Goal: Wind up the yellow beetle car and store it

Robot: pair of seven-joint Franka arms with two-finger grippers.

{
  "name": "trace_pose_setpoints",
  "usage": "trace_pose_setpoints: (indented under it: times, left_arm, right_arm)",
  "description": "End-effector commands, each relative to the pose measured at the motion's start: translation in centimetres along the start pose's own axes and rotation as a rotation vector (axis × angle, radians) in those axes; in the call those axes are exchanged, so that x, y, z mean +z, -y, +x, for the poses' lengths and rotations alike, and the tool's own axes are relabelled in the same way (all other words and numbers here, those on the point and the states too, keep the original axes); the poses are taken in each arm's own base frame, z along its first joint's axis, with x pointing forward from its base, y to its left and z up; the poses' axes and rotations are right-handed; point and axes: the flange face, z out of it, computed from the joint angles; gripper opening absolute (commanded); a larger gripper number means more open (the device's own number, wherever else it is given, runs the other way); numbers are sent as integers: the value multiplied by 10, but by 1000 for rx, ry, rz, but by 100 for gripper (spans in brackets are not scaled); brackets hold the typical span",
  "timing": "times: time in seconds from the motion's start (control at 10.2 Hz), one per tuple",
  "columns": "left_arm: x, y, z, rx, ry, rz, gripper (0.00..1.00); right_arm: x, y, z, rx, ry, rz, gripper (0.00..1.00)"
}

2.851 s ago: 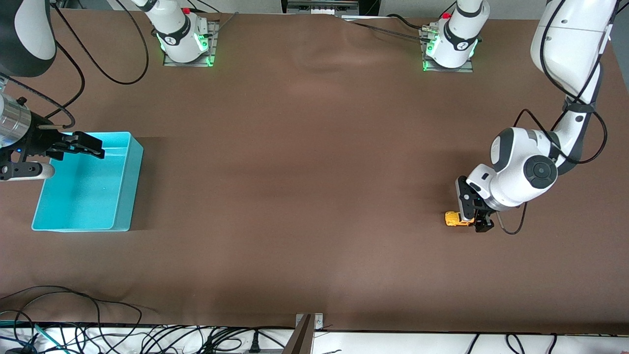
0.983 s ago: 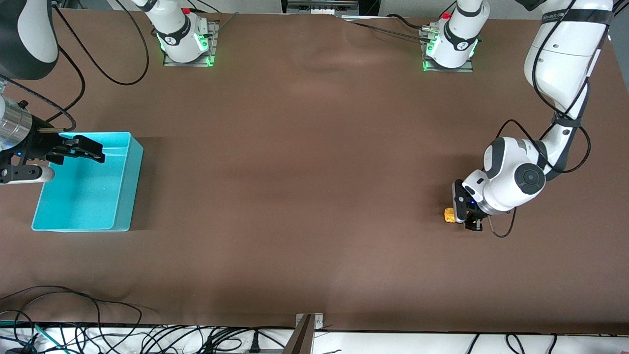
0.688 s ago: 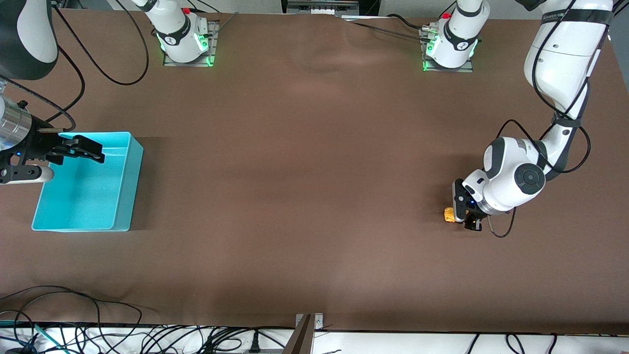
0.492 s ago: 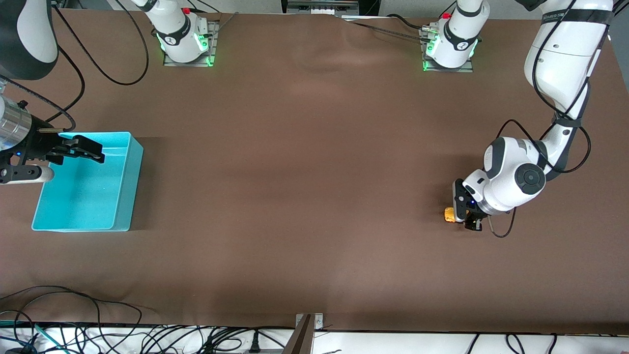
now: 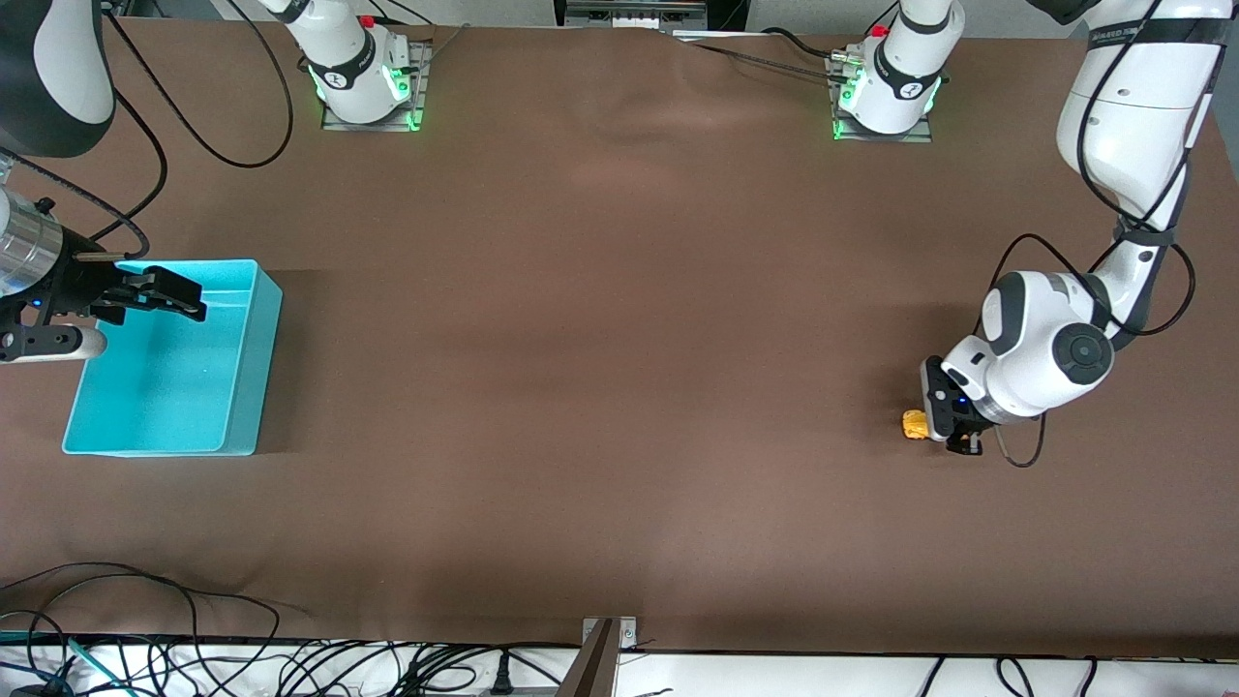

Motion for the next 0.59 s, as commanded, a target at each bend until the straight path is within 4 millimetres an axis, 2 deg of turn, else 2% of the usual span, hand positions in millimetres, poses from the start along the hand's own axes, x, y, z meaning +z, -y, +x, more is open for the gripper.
trace_pose_setpoints:
  times: [0.0, 0.49]
  left_arm:
    - [26, -9, -35, 40, 4, -50, 1]
    - [32, -18, -118, 115, 0, -47, 1]
  right_arm:
    - [-4, -1, 1, -3, -7, 18, 100]
    - [-4, 0, 2, -5, -7, 18, 100]
